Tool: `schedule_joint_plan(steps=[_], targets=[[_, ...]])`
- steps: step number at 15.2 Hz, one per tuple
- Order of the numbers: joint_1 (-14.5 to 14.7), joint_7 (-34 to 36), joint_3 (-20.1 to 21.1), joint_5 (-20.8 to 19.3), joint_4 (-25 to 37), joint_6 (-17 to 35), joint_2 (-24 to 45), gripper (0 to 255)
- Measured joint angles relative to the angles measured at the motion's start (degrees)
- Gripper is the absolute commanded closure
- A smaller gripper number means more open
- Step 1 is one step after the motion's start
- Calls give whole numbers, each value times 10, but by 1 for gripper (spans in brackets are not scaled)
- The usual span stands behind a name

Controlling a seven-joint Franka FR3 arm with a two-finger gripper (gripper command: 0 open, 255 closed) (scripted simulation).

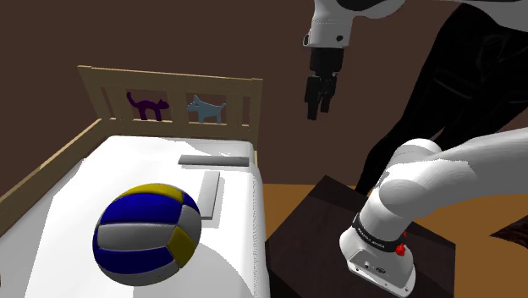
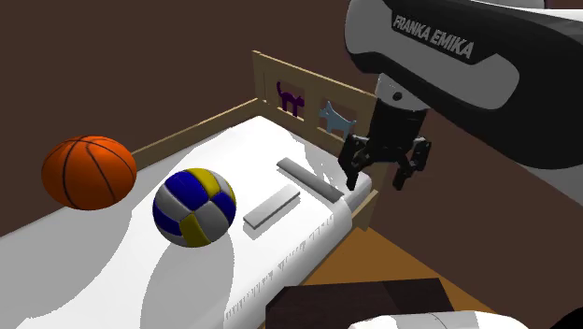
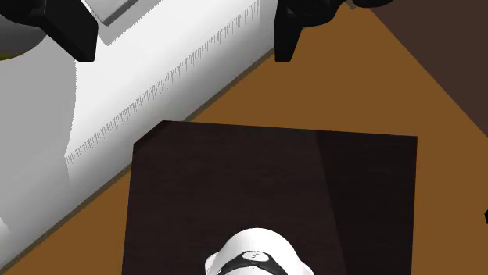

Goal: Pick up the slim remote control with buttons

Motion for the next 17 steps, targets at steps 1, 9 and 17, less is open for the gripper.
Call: schedule_joint_plan(steps=[1,9,17], targets=[[0,0,0,0,0,0,0,0],[0,130,93,61,-57,129,41,0],[-11,281,204,101,-70,307,168,0]])
